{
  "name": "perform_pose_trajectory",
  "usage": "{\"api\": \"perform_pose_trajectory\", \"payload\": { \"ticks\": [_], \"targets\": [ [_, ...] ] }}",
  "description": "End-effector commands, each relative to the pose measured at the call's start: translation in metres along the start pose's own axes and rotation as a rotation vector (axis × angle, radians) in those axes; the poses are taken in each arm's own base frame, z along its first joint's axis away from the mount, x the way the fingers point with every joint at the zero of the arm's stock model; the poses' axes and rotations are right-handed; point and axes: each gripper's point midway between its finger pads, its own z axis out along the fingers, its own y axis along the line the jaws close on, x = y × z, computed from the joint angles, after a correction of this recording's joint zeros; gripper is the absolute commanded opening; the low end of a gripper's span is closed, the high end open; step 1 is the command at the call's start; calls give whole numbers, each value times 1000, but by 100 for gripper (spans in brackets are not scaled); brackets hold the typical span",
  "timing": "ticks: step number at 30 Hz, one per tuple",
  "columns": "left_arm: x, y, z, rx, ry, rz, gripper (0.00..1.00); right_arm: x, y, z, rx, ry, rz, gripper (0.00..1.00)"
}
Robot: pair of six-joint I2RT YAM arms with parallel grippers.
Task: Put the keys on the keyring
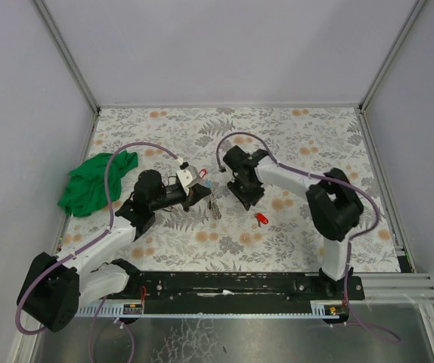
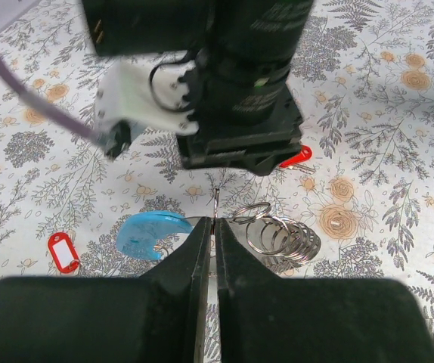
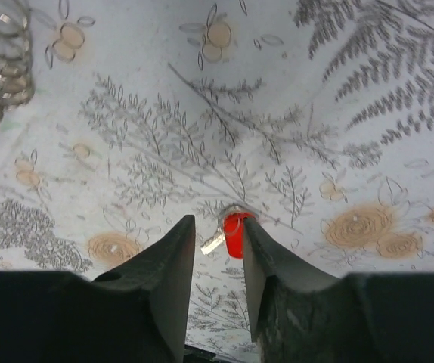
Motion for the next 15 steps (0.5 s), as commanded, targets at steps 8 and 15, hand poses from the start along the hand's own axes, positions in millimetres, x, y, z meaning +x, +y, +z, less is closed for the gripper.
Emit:
{"api": "perform_pose_trajectory", "payload": {
  "ticks": [8,15],
  "targets": [
    [-28,0,2,16,-74,61,0,7,-1,-33,-32,-356,-98,41],
    [-28,-2,2,25,-79,66,0,18,-7,-5,-3,-257,-121,35]
  ]
}}
